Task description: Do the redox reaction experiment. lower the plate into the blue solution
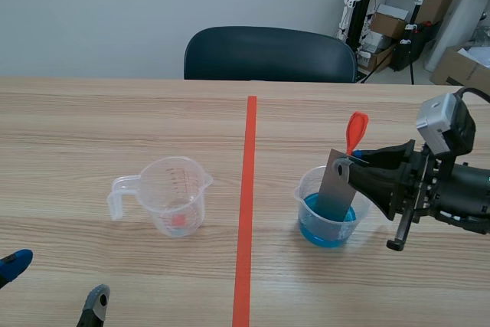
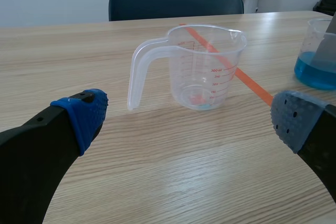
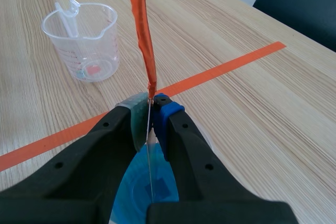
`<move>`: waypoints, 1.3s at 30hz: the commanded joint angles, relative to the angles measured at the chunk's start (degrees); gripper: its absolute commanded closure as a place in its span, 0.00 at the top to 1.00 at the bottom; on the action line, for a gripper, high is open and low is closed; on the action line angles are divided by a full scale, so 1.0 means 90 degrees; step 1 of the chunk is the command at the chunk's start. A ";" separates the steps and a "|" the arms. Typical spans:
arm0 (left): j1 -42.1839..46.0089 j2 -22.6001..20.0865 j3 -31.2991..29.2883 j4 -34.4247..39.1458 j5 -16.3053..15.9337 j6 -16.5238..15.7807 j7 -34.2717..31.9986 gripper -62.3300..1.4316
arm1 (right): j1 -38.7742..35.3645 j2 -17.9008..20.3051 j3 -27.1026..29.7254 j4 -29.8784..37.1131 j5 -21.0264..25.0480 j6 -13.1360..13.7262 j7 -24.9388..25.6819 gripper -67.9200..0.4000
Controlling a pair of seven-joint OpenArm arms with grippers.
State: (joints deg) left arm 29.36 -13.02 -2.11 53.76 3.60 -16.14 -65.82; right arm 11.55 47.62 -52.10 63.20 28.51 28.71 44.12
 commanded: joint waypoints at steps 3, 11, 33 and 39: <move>0.0015 -0.0022 0.0007 0.0121 -0.0015 -0.0002 -0.0085 1.00 | 0.0056 0.0053 0.0080 0.0010 -0.0005 -0.0005 -0.0075 0.02; 0.0015 -0.0022 0.0007 0.0121 -0.0015 -0.0002 -0.0085 1.00 | 0.0056 0.0053 0.0080 0.0010 -0.0005 -0.0117 -0.0075 0.02; 0.0015 -0.0022 0.0007 0.0121 -0.0012 -0.0002 -0.0085 1.00 | 0.0053 0.0053 0.0080 0.0010 -0.0005 -0.0143 -0.0078 0.02; 0.0015 -0.0022 0.0007 0.0121 -0.0012 -0.0002 -0.0085 1.00 | 0.0053 0.0053 0.0080 0.0010 -0.0005 -0.0143 -0.0080 0.02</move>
State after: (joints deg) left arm 29.36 -13.02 -2.11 53.76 3.60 -16.14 -65.82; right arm 11.55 47.62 -52.10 63.20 28.49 27.64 44.10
